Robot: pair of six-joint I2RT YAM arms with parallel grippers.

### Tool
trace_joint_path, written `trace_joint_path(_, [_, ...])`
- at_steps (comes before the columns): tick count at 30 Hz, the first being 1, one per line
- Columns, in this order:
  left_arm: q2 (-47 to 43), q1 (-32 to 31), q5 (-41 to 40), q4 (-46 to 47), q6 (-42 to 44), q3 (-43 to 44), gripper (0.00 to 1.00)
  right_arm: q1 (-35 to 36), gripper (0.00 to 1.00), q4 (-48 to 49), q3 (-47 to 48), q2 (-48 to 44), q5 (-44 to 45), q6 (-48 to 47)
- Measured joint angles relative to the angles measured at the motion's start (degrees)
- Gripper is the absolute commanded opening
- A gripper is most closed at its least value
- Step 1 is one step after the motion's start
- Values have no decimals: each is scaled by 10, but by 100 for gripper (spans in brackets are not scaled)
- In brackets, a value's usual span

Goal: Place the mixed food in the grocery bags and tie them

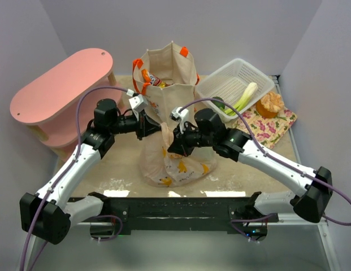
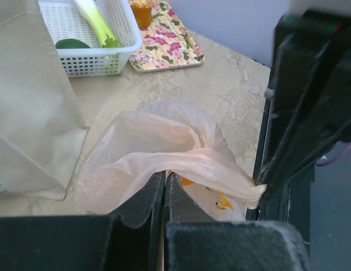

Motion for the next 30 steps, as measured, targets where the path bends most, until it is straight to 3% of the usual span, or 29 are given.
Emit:
trace_joint_path(16, [25,3,62,-24,18,-8,0,9,0,84,-92,35,265,27])
trace_joint_path(25, [25,3,84,-50,39,-1,0,9,0,216,-155,31,295,42])
trace_joint_path(28, [25,3,84,-53,43,5,17,9,0,264,-179,27,290,49])
trace_joint_path(29, [24,3,83,-53,45,7,30,9,0,281,-185,27,289,53])
trace_joint_path(30, [24,3,82,-54,47,9,34,9,0,295,-191,27,286,56])
